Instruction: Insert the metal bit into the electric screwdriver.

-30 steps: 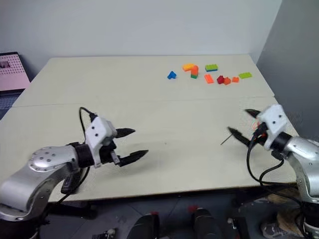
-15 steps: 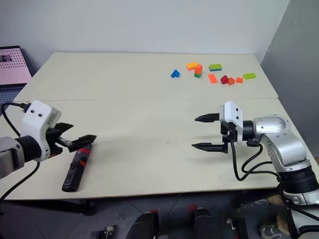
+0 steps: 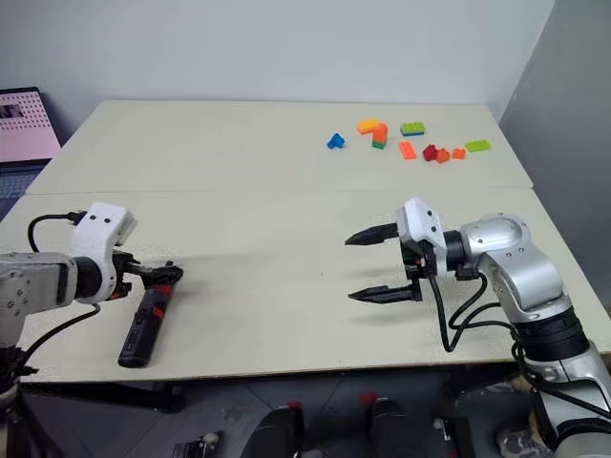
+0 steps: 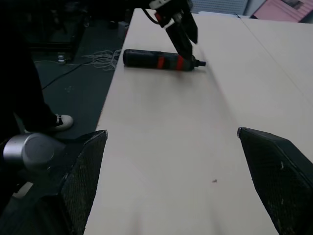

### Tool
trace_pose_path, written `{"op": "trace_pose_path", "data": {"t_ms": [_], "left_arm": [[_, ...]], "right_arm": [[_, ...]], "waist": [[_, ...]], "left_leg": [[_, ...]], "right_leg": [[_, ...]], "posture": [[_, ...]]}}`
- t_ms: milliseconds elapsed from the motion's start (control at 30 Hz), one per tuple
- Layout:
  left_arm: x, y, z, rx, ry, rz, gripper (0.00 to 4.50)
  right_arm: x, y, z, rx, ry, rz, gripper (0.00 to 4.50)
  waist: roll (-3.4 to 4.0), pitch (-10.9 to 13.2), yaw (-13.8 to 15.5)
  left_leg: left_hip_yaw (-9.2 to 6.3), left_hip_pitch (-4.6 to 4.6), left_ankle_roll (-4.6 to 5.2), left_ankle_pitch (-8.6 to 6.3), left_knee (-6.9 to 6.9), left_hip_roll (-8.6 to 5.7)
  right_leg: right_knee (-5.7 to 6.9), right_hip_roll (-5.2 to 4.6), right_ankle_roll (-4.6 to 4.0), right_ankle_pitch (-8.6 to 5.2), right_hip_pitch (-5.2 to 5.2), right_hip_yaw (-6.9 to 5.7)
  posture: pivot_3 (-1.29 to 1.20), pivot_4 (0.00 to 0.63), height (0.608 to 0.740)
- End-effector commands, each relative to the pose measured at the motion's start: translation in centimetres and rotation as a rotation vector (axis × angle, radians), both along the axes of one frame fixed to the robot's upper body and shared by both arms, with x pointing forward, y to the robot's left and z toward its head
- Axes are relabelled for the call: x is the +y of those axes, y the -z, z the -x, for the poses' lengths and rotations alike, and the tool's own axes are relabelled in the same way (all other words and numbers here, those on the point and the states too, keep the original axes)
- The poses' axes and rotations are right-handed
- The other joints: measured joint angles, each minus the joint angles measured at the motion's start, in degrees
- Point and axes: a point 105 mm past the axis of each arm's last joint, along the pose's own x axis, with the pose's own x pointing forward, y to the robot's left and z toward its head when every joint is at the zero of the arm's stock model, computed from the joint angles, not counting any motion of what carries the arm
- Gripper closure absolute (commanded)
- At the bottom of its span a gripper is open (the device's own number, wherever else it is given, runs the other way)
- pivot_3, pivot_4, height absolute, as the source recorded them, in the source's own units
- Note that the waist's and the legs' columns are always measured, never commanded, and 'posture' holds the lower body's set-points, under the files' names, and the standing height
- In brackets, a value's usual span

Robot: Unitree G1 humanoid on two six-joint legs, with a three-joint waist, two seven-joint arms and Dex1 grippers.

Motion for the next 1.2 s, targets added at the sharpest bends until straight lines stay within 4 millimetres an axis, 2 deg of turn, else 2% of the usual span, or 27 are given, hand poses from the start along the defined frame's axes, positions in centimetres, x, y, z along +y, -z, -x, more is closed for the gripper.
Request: {"op": "trace_pose_path", "data": {"t_ms": [33,533,633,967,1200], "left_arm": [[0.8,-0.2,-0.3,0.009,-0.065,-0.027,0.0],[1.4,1.9,-1.9,0.064,-0.167,0.038,0.0],[1.3,2.1,-2.3,0.063,-0.17,0.049,0.46],[1.5,2.8,-3.8,0.055,-0.184,0.067,2.79],[1.2,2.8,-2.9,0.076,-0.148,0.075,2.89]], "right_arm": [[0.4,-1.2,0.6,-0.026,-0.046,-0.01,0.01],[0.5,-1.0,1.0,-0.024,-0.065,0.006,0.01],[0.5,-1.0,1.2,-0.023,-0.063,0.006,0.0],[0.3,-0.8,1.6,-0.019,-0.05,0.014,0.0],[-0.2,-0.9,1.7,-0.02,-0.025,0.018,0.0]], "waist": [[0.0,0.0,0.0],[0.0,0.0,0.4],[0.0,0.0,0.6],[0.01,0.0,0.9],[0.01,0.0,0.9]], "left_leg": [[0.0,0.0,0.0,0.0,0.0,0.0],[-0.24,-0.11,-0.01,0.01,0.03,0.0],[-0.29,-0.15,-0.01,0.01,0.04,-0.01],[-0.34,-0.2,-0.03,0.02,0.07,-0.04],[-0.37,-0.2,-0.04,0.04,0.1,-0.04]], "right_leg": [[0.0,0.0,0.0,0.0,0.0,0.0],[0.01,-0.02,-0.01,0.0,0.0,-0.28],[0.01,-0.03,-0.01,0.0,0.0,-0.34],[0.03,-0.08,-0.02,0.01,0.0,-0.41],[0.08,-0.09,-0.02,0.01,0.01,-0.44]], "posture": [[0.0,0.15,0.74],[0.0,0.15,0.74],[0.0,0.15,0.74],[0.0,0.15,0.74],[0.0,0.15,0.74]]}}
